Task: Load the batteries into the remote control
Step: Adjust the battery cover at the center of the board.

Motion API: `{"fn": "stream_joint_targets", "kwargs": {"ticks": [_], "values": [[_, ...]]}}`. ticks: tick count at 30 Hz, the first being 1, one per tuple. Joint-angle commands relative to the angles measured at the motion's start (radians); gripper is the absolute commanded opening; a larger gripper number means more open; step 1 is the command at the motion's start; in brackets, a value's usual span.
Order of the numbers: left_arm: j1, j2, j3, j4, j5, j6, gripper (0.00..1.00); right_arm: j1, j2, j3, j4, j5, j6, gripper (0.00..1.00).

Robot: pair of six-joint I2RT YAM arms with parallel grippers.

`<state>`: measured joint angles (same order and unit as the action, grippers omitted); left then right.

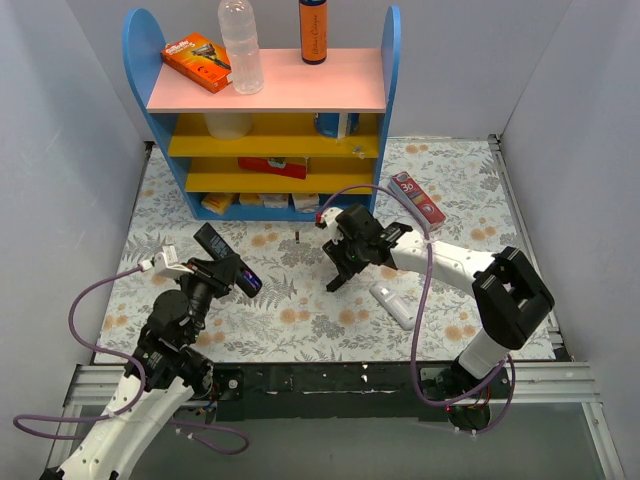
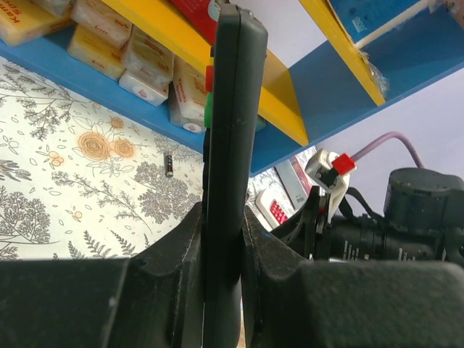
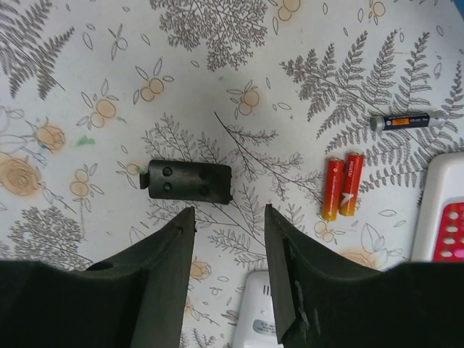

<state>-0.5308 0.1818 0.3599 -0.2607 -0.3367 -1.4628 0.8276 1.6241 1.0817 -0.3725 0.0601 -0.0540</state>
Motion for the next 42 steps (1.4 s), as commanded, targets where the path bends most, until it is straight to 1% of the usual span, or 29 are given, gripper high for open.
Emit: {"fn": "stream_joint_targets", "kwargs": {"ticks": [1, 4, 8, 20, 25, 29, 35, 38, 42], "values": [[0.006, 0.019, 0.017, 0.049, 0.05, 0.001, 0.0, -0.038, 0.016, -0.023, 0.089, -0.181, 0.086, 0.5], [0.006, 0.022, 0.014, 0.054, 0.057, 0.001, 0.0, -0.038, 0.034, -0.032, 0.09, -0.2, 0.072, 0.51], [0.006, 0.027, 0.005, 0.063, 0.068, -0.004, 0.0, -0.041, 0.065, -0.046, 0.081, -0.181, 0.069, 0.51], [0.006, 0.028, 0.004, 0.064, 0.077, -0.008, 0.0, -0.064, 0.099, -0.1, 0.09, -0.178, 0.131, 0.5], [0.006, 0.033, 0.002, 0.071, 0.082, -0.013, 0.0, -0.065, 0.108, -0.114, 0.092, -0.189, 0.135, 0.43], [0.006, 0.031, 0.004, 0.072, 0.08, -0.011, 0.0, -0.062, 0.106, -0.124, 0.083, -0.217, 0.135, 0.34], [0.006, 0.044, 0.004, 0.081, 0.085, -0.01, 0.0, -0.058, 0.106, -0.126, 0.053, -0.217, 0.137, 0.34], [0.006, 0.048, 0.002, 0.086, 0.088, -0.01, 0.0, -0.044, 0.117, -0.118, 0.03, -0.187, 0.134, 0.34], [0.006, 0.05, 0.005, 0.087, 0.088, -0.007, 0.0, -0.013, 0.138, -0.098, -0.012, -0.1, 0.132, 0.34]]}}
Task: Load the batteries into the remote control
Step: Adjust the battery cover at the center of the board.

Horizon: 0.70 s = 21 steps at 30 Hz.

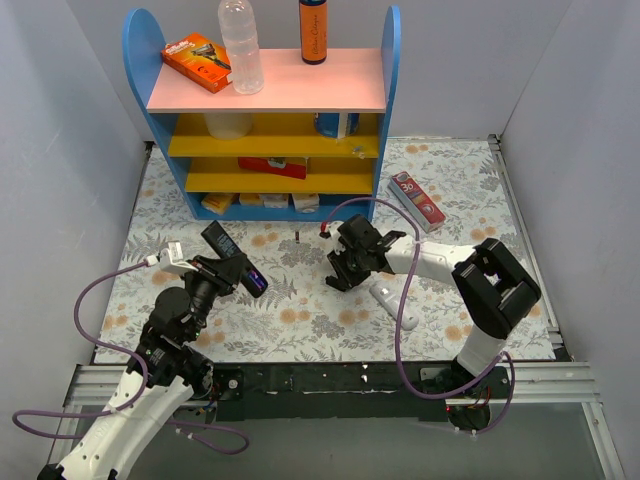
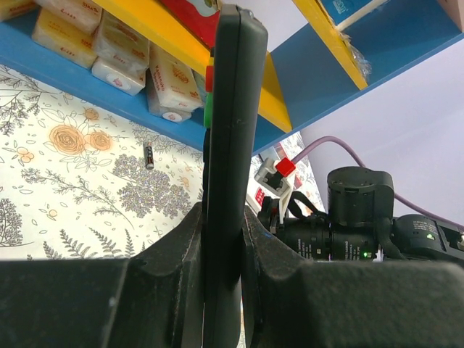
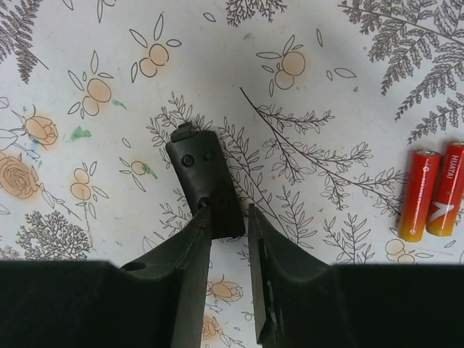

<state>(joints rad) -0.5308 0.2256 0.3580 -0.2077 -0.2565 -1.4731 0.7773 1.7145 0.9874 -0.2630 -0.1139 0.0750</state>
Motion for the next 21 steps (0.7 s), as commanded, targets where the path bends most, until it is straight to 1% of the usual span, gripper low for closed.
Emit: {"fn": "stream_joint_targets", "kwargs": {"ticks": [1, 2, 3, 6, 7, 9, 10, 11, 14, 17, 18, 20, 21], "values": [[0.006, 0.004, 0.007, 0.034, 0.008, 0.004, 0.0, 0.051, 0.054, 0.0, -0.143, 0.092, 0.002, 0.34], [0.006, 0.004, 0.009, 0.033, 0.008, 0.004, 0.0, 0.057, 0.066, 0.003, -0.153, 0.109, 0.002, 0.34], [0.006, 0.003, 0.009, 0.033, 0.008, 0.004, 0.0, 0.069, 0.071, 0.013, -0.16, 0.164, 0.005, 0.33], [0.008, 0.003, 0.009, 0.034, 0.008, 0.004, 0.0, 0.089, 0.085, 0.019, -0.185, 0.207, 0.008, 0.25], [0.006, 0.004, 0.009, 0.034, 0.007, 0.004, 0.0, 0.092, 0.083, 0.023, -0.185, 0.214, 0.008, 0.17], [0.006, 0.003, 0.01, 0.034, 0.007, 0.005, 0.0, 0.102, 0.068, 0.03, -0.185, 0.232, 0.005, 0.1], [0.008, 0.001, 0.012, 0.031, 0.005, 0.005, 0.0, 0.103, 0.06, 0.042, -0.186, 0.243, -0.001, 0.04], [0.006, 0.003, 0.013, 0.03, 0.002, 0.007, 0.0, 0.105, 0.041, 0.049, -0.191, 0.255, -0.003, 0.01], [0.006, -0.005, 0.015, 0.027, -0.001, 0.007, 0.0, 0.111, 0.001, 0.088, -0.214, 0.327, -0.023, 0.01], [0.006, -0.011, 0.018, 0.021, -0.006, 0.007, 0.0, 0.12, -0.029, 0.118, -0.229, 0.454, -0.034, 0.01], [0.006, -0.011, 0.019, 0.019, -0.009, 0.007, 0.0, 0.129, -0.033, 0.125, -0.246, 0.546, -0.032, 0.01], [0.008, -0.018, 0.019, 0.013, -0.013, 0.008, 0.0, 0.146, -0.03, 0.141, -0.263, 0.649, -0.034, 0.01], [0.006, -0.02, 0.019, 0.011, -0.015, 0.008, 0.0, 0.164, -0.024, 0.146, -0.272, 0.757, -0.031, 0.01]]}}
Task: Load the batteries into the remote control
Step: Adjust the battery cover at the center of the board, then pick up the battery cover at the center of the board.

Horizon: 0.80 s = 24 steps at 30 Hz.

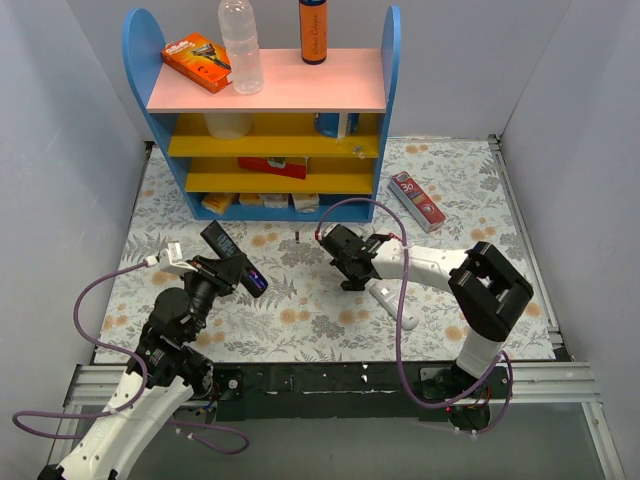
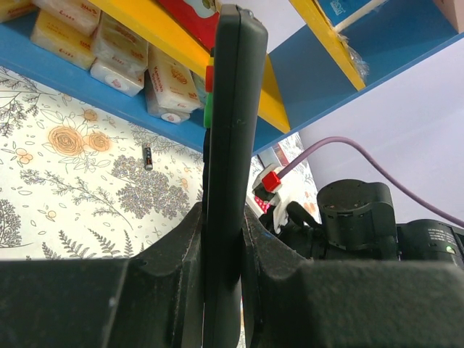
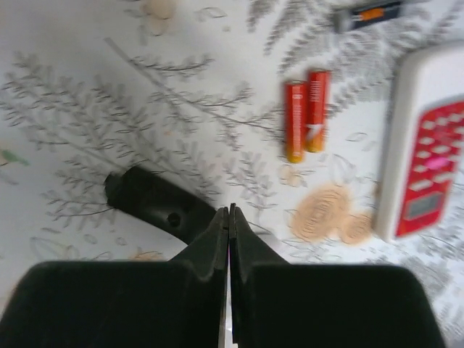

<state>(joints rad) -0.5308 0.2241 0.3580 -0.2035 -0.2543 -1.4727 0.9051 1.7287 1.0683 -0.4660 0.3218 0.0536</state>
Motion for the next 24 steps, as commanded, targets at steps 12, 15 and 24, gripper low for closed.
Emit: {"fn": "stream_joint_targets", "kwargs": {"ticks": [12, 15, 24], "values": [[0.006, -0.039, 0.048, -0.03, -0.048, 0.031, 0.0, 0.207, 0.095, 0.047, -0.114, 0.574, 0.141, 0.07], [0.006, -0.045, 0.052, -0.043, -0.057, 0.038, 0.0, 0.207, -0.023, -0.004, -0.047, 0.495, 0.086, 0.25], [0.008, -0.042, 0.042, -0.039, -0.046, 0.031, 0.0, 0.204, -0.222, -0.068, 0.111, 0.168, -0.17, 0.54]]}}
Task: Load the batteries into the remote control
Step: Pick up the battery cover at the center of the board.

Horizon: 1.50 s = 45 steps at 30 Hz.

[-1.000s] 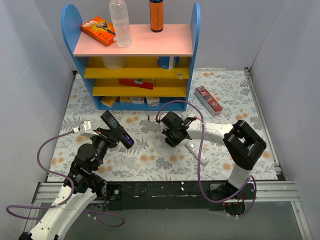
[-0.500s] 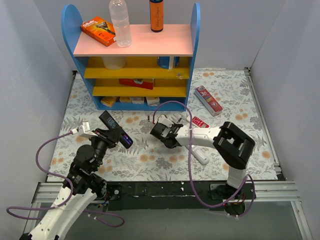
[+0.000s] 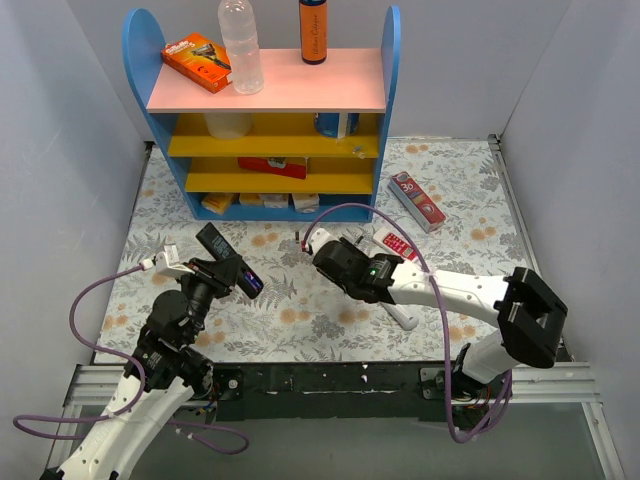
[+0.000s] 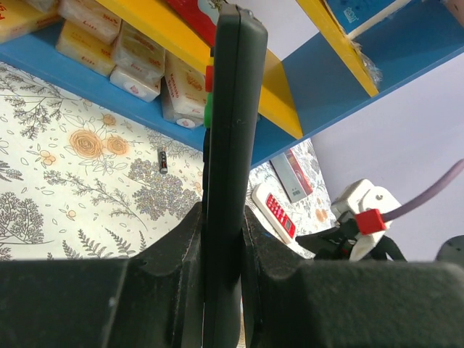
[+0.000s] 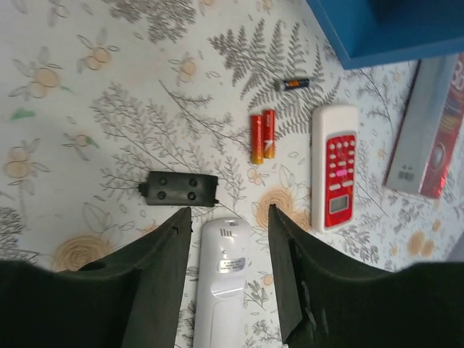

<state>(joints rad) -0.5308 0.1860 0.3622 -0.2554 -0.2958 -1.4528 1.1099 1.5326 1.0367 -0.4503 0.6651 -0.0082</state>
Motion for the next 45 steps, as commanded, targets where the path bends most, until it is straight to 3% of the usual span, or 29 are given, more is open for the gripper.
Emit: {"fn": "stream_joint_targets", "kwargs": {"ticks": [1, 8, 26, 32, 45], "values": [[0.006, -0.002, 0.037, 0.016, -0.002, 0.012, 0.0, -0.001, -0.016, -0.04, 0.101, -0.191, -0.107, 0.55], [0.006, 0.02, 0.032, 0.034, 0.047, 0.015, 0.0, -0.036, 0.052, -0.07, 0.167, -0.337, -0.062, 0.47], [0.006, 0.066, -0.019, 0.134, 0.165, 0.008, 0.0, -0.105, 0.121, -0.115, 0.187, -0.456, -0.042, 0.29], [0.008, 0.076, -0.031, 0.16, 0.19, 0.005, 0.0, -0.125, 0.11, -0.127, 0.186, -0.498, -0.041, 0.01], [0.006, 0.087, -0.13, 0.314, 0.264, -0.038, 0.0, -0.145, -0.078, -0.061, 0.176, -0.657, -0.001, 0.01]]}}
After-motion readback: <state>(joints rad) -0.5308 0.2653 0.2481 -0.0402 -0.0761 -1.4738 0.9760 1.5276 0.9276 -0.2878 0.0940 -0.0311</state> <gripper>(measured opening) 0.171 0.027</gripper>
